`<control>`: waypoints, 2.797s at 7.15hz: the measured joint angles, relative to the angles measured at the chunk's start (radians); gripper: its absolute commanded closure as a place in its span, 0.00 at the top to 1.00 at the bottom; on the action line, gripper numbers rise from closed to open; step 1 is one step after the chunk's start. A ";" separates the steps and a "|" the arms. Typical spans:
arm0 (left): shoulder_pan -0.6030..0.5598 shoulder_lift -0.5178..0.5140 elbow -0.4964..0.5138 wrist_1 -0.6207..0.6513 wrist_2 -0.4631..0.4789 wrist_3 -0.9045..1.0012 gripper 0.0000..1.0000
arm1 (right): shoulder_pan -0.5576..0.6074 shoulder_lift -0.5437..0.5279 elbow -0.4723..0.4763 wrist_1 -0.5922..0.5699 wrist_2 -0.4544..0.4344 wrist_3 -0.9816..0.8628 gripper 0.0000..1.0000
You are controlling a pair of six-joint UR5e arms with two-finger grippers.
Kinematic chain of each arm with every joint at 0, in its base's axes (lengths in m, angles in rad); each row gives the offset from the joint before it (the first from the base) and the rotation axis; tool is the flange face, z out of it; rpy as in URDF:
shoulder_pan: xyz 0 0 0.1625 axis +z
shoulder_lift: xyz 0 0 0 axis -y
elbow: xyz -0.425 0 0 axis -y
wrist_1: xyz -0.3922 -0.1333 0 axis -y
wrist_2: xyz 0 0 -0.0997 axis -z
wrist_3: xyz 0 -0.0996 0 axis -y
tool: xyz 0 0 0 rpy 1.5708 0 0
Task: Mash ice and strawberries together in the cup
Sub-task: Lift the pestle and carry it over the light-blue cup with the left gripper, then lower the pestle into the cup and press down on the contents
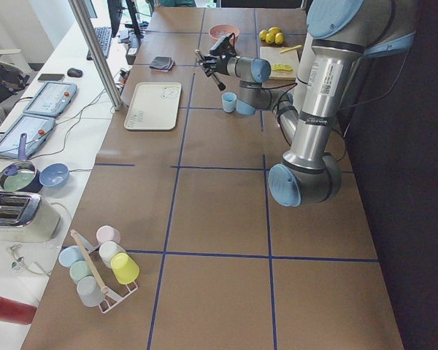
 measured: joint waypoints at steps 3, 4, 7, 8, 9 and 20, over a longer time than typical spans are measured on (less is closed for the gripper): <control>0.020 -0.035 0.072 -0.120 0.064 0.117 0.00 | 0.000 0.000 0.002 0.000 -0.002 0.000 0.99; 0.046 -0.048 0.073 -0.126 0.112 0.195 0.00 | 0.000 0.000 0.002 0.000 -0.002 0.000 0.99; 0.131 -0.069 0.106 -0.129 0.217 0.339 0.00 | 0.000 0.000 0.004 0.000 -0.005 -0.001 0.99; 0.134 -0.101 0.109 -0.129 0.237 0.402 0.00 | 0.000 0.001 0.008 0.000 -0.005 0.000 0.99; 0.136 -0.146 0.109 -0.129 0.266 0.476 0.00 | 0.000 0.001 0.011 0.000 -0.005 0.000 0.99; 0.164 -0.232 0.364 -0.312 0.341 0.530 0.00 | 0.000 -0.002 0.005 -0.002 -0.005 0.007 0.99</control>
